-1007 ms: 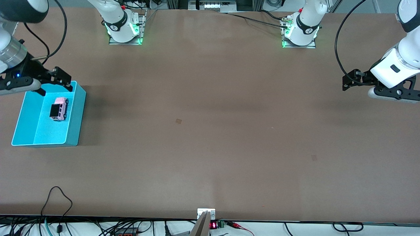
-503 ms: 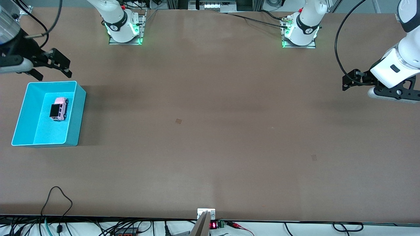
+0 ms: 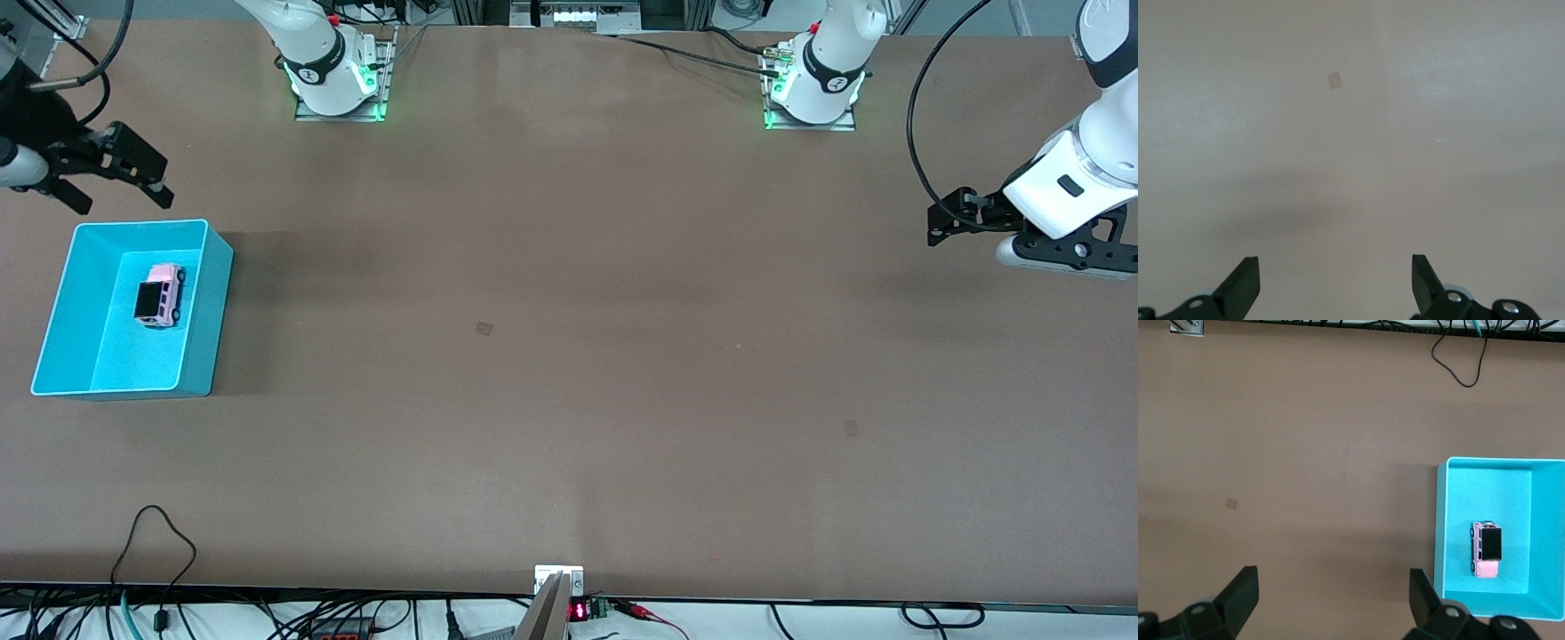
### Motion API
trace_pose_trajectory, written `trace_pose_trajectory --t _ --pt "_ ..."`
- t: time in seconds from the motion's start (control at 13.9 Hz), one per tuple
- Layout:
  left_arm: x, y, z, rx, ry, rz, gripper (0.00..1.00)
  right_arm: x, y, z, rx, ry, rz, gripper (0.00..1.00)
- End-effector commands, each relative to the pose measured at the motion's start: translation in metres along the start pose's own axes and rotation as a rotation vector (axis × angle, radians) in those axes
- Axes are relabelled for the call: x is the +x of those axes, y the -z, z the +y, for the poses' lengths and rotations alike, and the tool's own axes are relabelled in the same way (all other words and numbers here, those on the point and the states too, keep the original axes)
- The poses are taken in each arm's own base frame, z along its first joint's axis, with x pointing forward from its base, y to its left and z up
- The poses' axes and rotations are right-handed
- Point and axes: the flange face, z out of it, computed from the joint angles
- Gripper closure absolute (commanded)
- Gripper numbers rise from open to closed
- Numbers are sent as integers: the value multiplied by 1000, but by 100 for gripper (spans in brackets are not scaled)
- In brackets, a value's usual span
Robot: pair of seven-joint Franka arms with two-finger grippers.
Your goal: Wind and store pink jeep toy
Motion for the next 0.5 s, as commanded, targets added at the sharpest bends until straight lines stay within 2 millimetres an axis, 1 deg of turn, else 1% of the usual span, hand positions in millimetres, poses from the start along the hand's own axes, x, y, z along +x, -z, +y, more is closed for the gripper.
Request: trace_pose_trajectory --t 0.0,0.22,0.43 --pt "-5 7 1 1 -20 0 0 22 7 2 11 -23 -14 0" --pt "-5 7 1 1 -20 0 0 22 8 1 8 -23 -13 0" --pt "-5 7 1 1 -19 0 0 22 8 6 13 -31 -12 0"
